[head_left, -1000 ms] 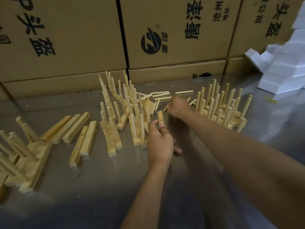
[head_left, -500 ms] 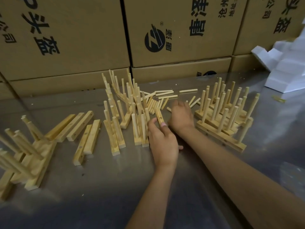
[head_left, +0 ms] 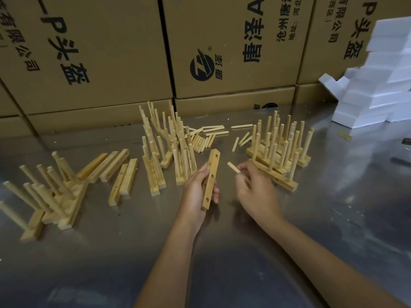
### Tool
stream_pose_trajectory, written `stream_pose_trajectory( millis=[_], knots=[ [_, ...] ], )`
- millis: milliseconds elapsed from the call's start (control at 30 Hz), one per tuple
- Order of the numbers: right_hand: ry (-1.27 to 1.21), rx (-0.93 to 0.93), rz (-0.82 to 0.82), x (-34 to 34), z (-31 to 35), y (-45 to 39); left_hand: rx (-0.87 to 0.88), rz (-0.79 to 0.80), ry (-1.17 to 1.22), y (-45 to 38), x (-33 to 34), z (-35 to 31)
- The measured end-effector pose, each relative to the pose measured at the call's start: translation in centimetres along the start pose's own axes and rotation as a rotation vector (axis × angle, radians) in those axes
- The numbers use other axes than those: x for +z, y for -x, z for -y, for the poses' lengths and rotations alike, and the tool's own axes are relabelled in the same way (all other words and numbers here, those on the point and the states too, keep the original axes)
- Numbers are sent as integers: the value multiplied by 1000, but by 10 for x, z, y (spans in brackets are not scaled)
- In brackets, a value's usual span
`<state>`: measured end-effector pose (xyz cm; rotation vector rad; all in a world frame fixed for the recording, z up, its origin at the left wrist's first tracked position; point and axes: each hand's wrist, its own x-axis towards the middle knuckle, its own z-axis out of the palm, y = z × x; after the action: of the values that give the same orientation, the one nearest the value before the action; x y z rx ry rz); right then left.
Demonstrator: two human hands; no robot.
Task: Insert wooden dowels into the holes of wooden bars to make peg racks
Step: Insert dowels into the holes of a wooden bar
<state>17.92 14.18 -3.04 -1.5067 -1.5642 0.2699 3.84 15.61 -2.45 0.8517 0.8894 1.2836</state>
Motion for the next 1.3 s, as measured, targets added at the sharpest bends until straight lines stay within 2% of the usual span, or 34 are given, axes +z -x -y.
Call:
stream_pose_trajectory(
  millis=[200,533,700,967,1133,1200,1300],
  knots=[
    [-21,-163,-33,-19,4,5,-16,127,-165,16,-1,-4],
    [5,-191,22,-25,-15,-12,-47,200,-250,10,-7,-7],
    [-110,-68,40,-22,-17,-12,-47,203,-259,8,-8,-6],
    [-290,209,73,-33,-5,-20,5,199,-423,8,0,-1],
    [-654,254,227,-48,9,-20,-65,179,-298,6,1,-6],
    [-616,236,230,-44,8,-18,-99,138,-197,5,1,-8],
    [-323,186,210,-27,1,-17,-138,87,-66,1,-3,-12]
  ],
)
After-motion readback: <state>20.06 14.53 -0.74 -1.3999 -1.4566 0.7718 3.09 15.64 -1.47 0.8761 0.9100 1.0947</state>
